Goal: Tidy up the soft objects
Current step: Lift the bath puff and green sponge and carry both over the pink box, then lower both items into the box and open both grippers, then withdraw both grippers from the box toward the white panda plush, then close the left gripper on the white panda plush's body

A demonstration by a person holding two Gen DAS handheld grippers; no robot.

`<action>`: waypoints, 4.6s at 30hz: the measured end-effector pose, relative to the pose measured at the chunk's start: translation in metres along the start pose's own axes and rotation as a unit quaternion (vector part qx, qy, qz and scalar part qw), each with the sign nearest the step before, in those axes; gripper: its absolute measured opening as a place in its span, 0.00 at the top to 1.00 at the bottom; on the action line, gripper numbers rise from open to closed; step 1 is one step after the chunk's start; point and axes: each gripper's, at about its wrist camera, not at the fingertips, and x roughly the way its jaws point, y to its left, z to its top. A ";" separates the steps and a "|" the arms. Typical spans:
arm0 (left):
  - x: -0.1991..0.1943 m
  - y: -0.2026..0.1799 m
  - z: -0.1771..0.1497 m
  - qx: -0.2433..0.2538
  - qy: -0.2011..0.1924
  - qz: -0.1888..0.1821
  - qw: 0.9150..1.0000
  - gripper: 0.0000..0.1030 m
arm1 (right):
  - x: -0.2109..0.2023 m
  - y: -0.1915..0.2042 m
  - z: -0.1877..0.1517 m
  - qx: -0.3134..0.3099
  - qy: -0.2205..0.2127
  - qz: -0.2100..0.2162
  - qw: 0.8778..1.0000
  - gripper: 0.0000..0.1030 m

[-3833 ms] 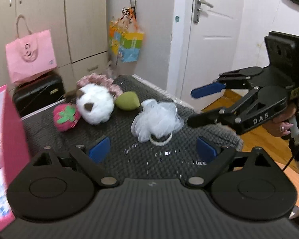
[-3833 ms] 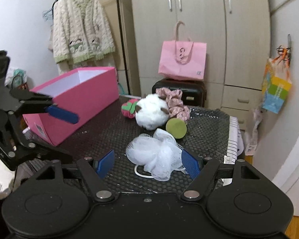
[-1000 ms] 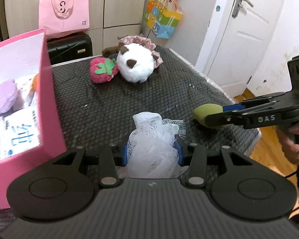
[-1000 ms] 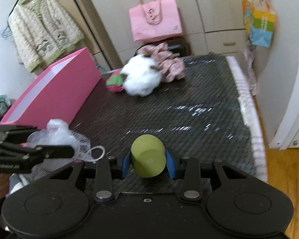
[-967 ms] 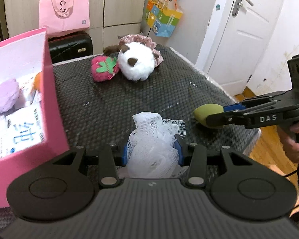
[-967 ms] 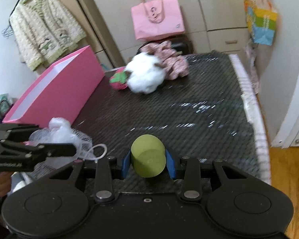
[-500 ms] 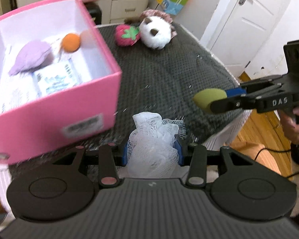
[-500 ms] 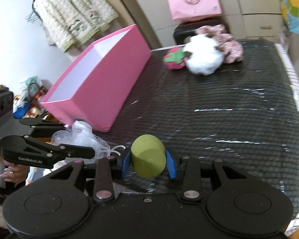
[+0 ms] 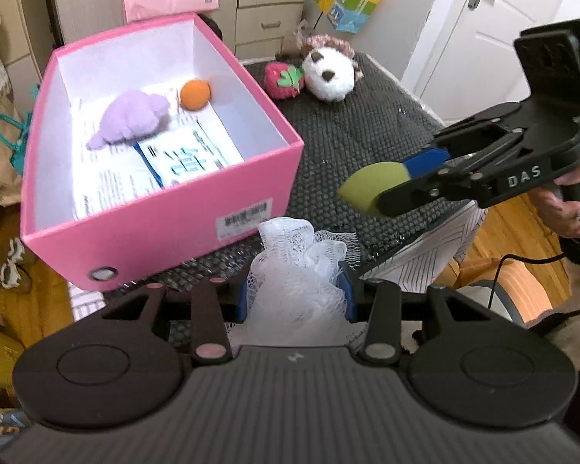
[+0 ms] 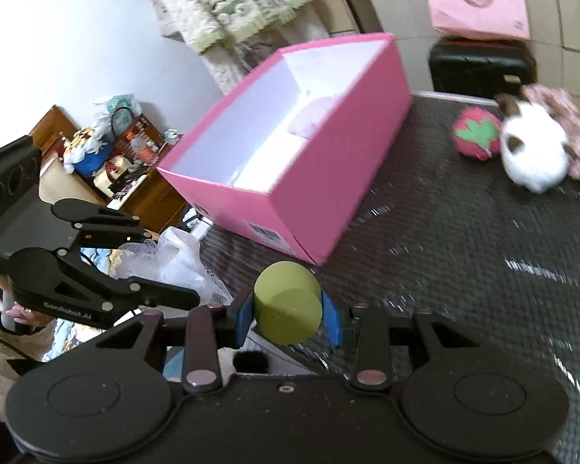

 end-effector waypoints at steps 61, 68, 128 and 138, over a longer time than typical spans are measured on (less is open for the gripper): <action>-0.032 0.098 0.058 -0.037 -0.132 0.031 0.990 0.19 | 0.029 0.031 0.121 -0.126 -0.085 -0.125 0.981 0.43; -0.053 0.057 0.051 0.001 -0.116 0.022 0.993 0.14 | -0.020 0.030 0.081 -0.114 -0.089 -0.124 0.982 0.41; 0.220 -0.072 0.164 -0.092 -0.214 0.067 0.970 0.18 | 0.019 -0.180 0.039 -0.142 -0.154 -0.177 0.962 0.26; 0.243 -0.066 0.164 -0.091 -0.158 0.044 0.982 0.41 | 0.032 -0.196 0.038 -0.106 -0.129 -0.160 0.973 0.33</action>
